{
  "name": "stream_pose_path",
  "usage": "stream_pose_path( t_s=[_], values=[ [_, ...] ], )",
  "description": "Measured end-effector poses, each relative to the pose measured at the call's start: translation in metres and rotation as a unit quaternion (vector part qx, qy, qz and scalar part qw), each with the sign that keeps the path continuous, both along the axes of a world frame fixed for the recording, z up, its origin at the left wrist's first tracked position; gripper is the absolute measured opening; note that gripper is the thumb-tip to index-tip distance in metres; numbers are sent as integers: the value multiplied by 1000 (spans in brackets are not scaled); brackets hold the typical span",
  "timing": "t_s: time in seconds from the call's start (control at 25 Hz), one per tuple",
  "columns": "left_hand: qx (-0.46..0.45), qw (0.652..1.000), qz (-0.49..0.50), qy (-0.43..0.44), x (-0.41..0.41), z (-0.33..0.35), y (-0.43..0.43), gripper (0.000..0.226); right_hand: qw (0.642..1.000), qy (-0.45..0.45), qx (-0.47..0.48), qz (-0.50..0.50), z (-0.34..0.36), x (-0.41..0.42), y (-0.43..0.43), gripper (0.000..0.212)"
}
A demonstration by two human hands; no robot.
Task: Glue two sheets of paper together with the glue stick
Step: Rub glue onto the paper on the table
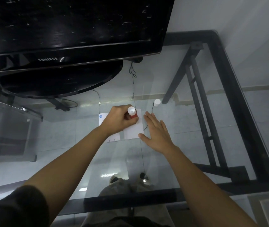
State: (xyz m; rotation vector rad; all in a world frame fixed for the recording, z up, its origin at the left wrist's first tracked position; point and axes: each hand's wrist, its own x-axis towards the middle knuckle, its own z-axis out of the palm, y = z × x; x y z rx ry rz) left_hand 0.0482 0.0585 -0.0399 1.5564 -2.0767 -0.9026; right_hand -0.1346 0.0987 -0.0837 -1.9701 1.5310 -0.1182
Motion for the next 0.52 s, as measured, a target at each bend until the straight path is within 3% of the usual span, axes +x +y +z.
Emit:
stream_pose_path(
  t_s=[0.2,0.36,0.52],
  values=[
    [-11,997,61,44,-2,4,-5,18,1000,5,-2,-1,-2,0,0,73],
    [0,1000,-10,20,-1,-2,23,17,1000,3,-5,-4,-4,0,0,75],
    [16,1000,8,3,0,-1,9,20,1000,10,-4,-1,-5,1,0,75]
  ],
)
